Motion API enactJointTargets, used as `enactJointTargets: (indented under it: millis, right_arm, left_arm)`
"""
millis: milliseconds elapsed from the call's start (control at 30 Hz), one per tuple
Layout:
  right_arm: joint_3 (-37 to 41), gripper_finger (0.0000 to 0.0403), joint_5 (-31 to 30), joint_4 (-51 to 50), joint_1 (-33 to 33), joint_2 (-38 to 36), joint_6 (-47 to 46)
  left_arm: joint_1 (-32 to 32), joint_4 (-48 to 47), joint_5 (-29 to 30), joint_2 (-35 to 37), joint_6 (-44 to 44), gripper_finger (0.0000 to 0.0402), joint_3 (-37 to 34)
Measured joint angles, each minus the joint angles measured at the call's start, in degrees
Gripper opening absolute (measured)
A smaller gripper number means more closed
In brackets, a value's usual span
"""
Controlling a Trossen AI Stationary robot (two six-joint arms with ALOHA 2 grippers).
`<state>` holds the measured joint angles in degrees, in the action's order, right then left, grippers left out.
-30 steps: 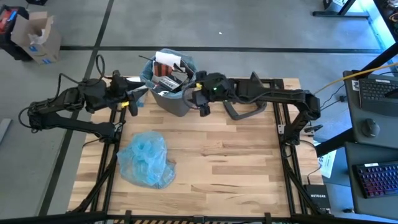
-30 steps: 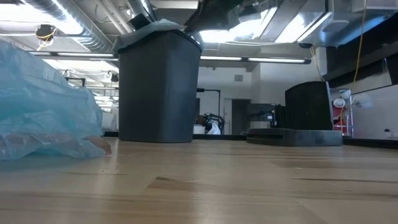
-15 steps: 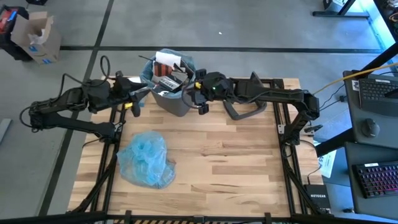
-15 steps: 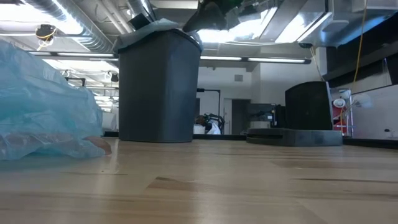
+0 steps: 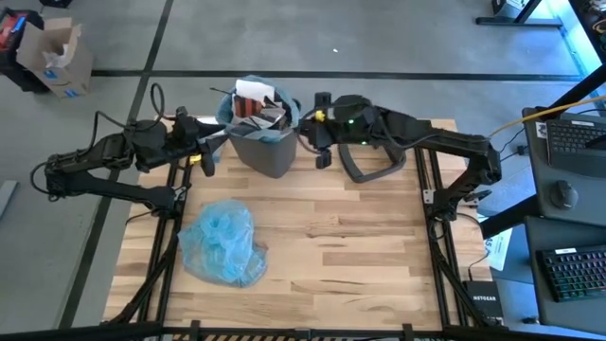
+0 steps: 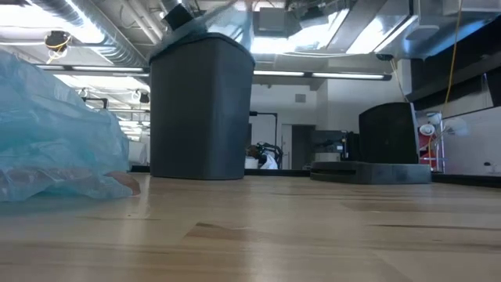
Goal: Pick and place trash into bin
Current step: Remove the trash bag from the trash bin
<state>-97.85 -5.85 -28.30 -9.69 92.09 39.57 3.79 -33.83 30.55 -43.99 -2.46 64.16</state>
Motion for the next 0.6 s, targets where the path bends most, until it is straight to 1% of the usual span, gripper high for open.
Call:
enactJointTargets:
  millis: [100,333,433,600]
  right_arm:
    - [-1.12,0.0001,0.37,-1.83,-0.02,-1.68,-1.01]
    - [-1.13,0.0,0.46,-5.08,-0.02,-6.67,-1.77]
    - [-1.13,0.0,0.46,-7.37,-0.02,-8.8,-1.99]
    - [-1.13,0.0,0.44,-10.26,-0.05,-12.17,-2.22]
  left_arm:
    - [0.0,2.23,0.81,-0.02,0.83,0.0117,0.0]
    - [0.53,3.64,8.24,0.0,1.68,0.0117,0.0]
    - [1.75,3.31,12.49,-0.17,-0.22,0.0117,0.0]
    - [4.33,2.89,13.19,-0.96,-3.95,0.0117,0.0]
